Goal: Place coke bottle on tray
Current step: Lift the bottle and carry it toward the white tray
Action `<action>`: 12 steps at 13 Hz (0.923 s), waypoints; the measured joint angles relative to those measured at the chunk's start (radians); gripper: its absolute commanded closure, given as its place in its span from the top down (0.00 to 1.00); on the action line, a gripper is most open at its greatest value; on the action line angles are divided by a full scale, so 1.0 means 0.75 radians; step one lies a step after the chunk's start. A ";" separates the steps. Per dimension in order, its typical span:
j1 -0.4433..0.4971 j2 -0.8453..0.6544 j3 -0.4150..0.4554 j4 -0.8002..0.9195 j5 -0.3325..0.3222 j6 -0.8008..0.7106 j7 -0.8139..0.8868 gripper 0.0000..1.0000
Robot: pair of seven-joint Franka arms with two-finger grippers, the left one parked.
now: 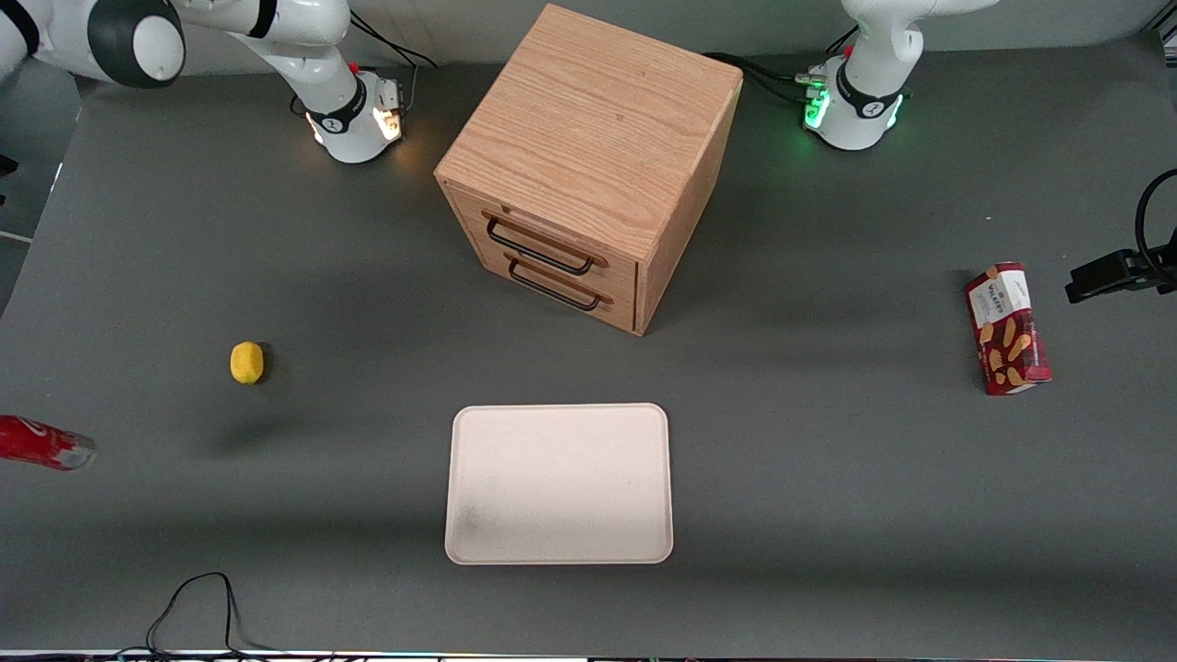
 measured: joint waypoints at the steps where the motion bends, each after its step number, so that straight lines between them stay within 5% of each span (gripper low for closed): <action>1: 0.000 -0.058 0.000 0.001 0.000 -0.056 0.000 0.00; 7: 0.012 -0.254 -0.008 -0.014 0.000 -0.222 -0.001 0.00; 12: 0.248 -0.250 0.005 -0.036 0.031 -0.218 0.193 0.00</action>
